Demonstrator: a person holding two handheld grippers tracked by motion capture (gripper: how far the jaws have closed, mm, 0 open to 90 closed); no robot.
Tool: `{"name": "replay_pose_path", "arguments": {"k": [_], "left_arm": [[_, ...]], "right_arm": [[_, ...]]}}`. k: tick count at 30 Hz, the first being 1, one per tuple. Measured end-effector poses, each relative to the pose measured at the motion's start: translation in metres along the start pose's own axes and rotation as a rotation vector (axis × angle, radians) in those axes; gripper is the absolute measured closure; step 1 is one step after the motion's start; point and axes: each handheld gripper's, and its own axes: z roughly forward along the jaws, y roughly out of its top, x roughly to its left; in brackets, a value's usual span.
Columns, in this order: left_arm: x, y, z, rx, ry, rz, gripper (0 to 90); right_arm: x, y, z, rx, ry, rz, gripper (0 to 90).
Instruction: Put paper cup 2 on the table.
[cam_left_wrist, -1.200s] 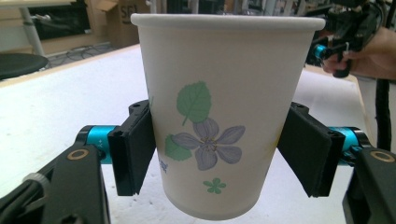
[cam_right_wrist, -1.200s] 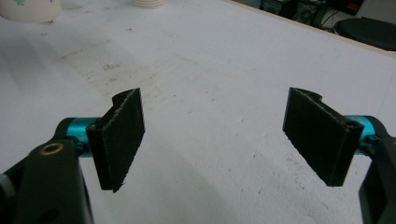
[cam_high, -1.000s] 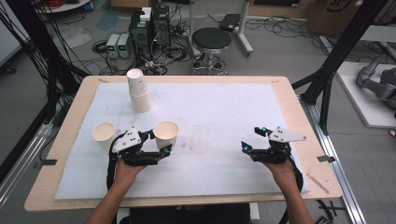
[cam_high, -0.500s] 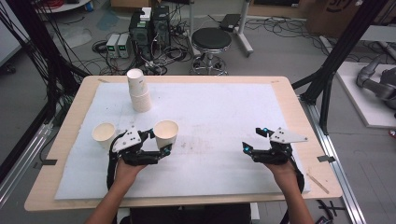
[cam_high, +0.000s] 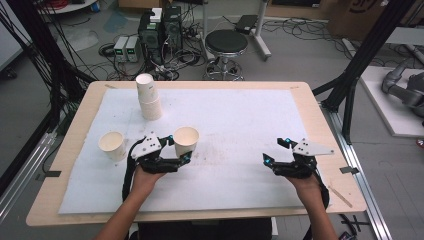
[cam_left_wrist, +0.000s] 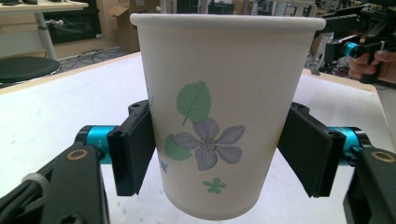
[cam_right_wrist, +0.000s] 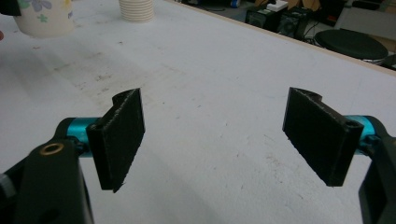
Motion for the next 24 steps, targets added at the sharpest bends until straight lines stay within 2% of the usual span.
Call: {"name": "replay_pose_path", "arguments": {"k": [5, 7, 8, 10, 13, 14, 15, 18, 20, 21, 22, 24], "left_arm": [[-0.003, 0.009, 0.026, 0.004, -0.013, 0.005, 30.3], [-0.004, 0.013, 0.037, 0.015, -0.019, 0.018, 30.3], [-0.004, 0.013, 0.037, 0.015, -0.019, 0.018, 30.3], [-0.005, 0.018, 0.052, 0.025, -0.029, 0.023, 30.3], [-0.005, 0.022, 0.066, 0.018, -0.028, 0.014, 30.3], [-0.005, 0.022, 0.066, 0.018, -0.028, 0.014, 30.3], [-0.006, 0.022, 0.077, 0.031, -0.028, 0.013, 30.3], [-0.008, 0.022, 0.092, 0.046, -0.034, 0.008, 30.2], [-0.009, 0.021, 0.097, 0.054, -0.039, 0.008, 30.2], [-0.010, 0.018, 0.106, 0.074, -0.046, 0.003, 30.2], [-0.010, 0.018, 0.106, 0.074, -0.046, 0.003, 30.2], [-0.010, 0.013, 0.117, 0.108, -0.044, -0.007, 30.2]], "right_arm": [[-0.002, 0.000, -0.002, -0.004, -0.011, 0.005, 21.4], [-0.003, 0.001, -0.002, -0.007, -0.014, 0.007, 21.4], [-0.003, 0.001, -0.002, -0.006, -0.014, 0.008, 21.4], [-0.003, 0.001, -0.001, -0.006, -0.017, 0.012, 21.4], [-0.004, 0.000, -0.001, -0.005, -0.021, 0.012, 21.4], [-0.004, 0.000, -0.001, 0.000, -0.021, 0.017, 21.5], [-0.004, -0.001, -0.001, 0.001, -0.023, 0.019, 21.4], [-0.005, -0.002, -0.001, 0.000, -0.021, 0.017, 21.4], [-0.005, -0.002, -0.002, 0.002, -0.020, 0.024, 21.4], [-0.005, -0.002, -0.001, 0.000, -0.019, 0.017, 21.4], [-0.005, -0.002, -0.001, 0.000, -0.021, 0.015, 21.5], [-0.004, -0.002, -0.001, 0.004, -0.016, 0.022, 21.5]]}}
